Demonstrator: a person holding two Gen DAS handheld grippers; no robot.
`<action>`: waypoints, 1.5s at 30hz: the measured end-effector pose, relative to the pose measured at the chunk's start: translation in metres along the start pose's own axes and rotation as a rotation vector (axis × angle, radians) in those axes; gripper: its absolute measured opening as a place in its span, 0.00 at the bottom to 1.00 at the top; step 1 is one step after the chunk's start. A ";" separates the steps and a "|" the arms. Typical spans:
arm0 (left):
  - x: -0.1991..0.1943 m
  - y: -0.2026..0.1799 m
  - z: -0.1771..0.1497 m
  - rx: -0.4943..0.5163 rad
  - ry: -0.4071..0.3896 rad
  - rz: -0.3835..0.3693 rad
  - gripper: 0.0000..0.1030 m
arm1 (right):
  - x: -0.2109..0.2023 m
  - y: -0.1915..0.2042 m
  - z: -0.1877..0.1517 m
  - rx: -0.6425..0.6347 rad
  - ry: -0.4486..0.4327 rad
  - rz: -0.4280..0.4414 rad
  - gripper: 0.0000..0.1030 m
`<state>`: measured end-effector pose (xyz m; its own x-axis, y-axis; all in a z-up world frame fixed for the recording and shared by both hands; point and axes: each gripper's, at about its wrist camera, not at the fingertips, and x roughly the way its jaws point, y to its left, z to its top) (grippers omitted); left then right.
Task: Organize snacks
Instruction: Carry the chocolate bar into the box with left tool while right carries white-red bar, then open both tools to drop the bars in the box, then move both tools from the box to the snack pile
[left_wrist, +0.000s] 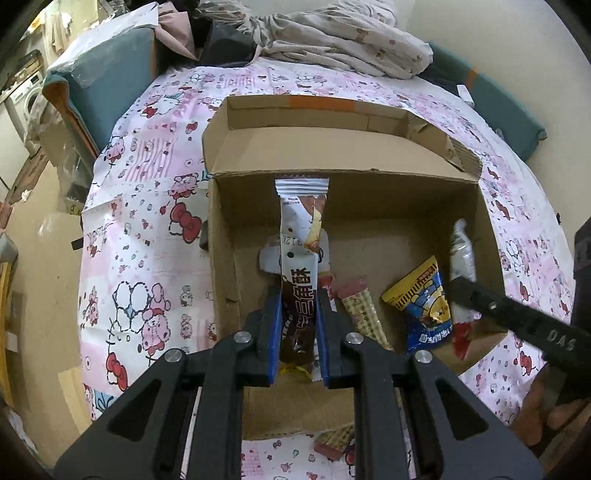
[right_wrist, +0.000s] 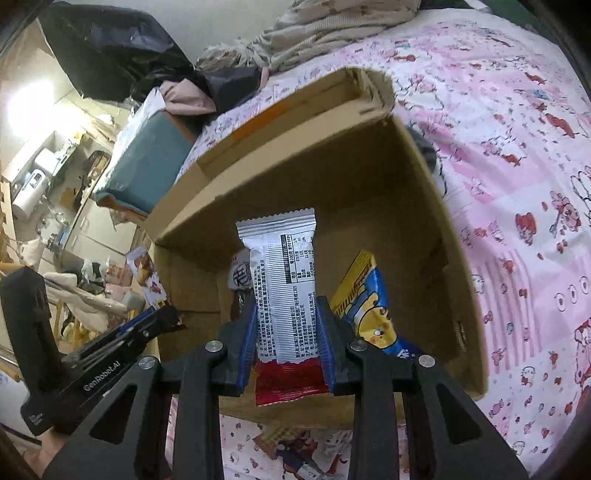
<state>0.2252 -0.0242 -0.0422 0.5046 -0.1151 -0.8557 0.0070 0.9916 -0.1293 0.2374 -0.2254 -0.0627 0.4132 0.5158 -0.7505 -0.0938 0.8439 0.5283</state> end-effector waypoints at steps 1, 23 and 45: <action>0.001 0.000 0.000 0.005 -0.002 0.003 0.13 | 0.003 0.000 -0.001 -0.003 0.011 -0.003 0.31; 0.014 -0.005 -0.003 0.008 0.053 0.011 0.14 | 0.026 0.000 -0.008 -0.009 0.115 -0.041 0.33; -0.011 -0.005 -0.008 0.004 -0.006 -0.018 0.79 | -0.003 0.005 0.000 0.037 0.029 0.023 0.67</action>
<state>0.2131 -0.0288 -0.0359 0.5097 -0.1323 -0.8501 0.0192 0.9896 -0.1425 0.2361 -0.2225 -0.0576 0.3849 0.5392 -0.7491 -0.0692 0.8262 0.5591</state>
